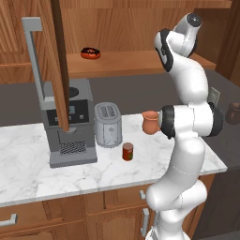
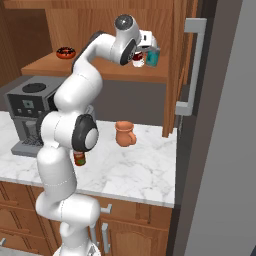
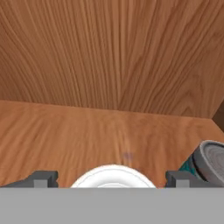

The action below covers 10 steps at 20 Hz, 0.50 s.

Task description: Pick the cans from the counter and place them in their designated side in the cabinet.

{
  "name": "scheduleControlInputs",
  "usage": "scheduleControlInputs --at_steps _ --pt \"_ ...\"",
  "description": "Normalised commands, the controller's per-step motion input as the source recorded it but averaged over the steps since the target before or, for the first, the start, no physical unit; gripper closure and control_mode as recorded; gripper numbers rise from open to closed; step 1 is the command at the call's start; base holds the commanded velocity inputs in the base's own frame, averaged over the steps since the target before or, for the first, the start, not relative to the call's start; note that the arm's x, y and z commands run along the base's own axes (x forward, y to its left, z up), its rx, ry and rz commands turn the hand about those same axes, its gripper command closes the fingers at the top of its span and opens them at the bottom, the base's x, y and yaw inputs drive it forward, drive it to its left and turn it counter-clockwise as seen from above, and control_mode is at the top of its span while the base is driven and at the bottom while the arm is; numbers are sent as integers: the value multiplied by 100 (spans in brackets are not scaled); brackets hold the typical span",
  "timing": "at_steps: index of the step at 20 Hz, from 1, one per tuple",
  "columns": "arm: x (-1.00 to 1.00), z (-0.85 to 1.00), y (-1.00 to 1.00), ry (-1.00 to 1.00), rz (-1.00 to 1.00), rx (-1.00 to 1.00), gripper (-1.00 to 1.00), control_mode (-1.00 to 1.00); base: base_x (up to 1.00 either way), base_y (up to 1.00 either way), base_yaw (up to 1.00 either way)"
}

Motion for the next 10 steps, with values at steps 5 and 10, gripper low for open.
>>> scheduleControlInputs --at_steps 5,10 --pt "15 -1 -1 -6 0 0 -100 -100 0 0 0" --pt "-12 0 0 -10 2 0 -100 -100 0 0 0"
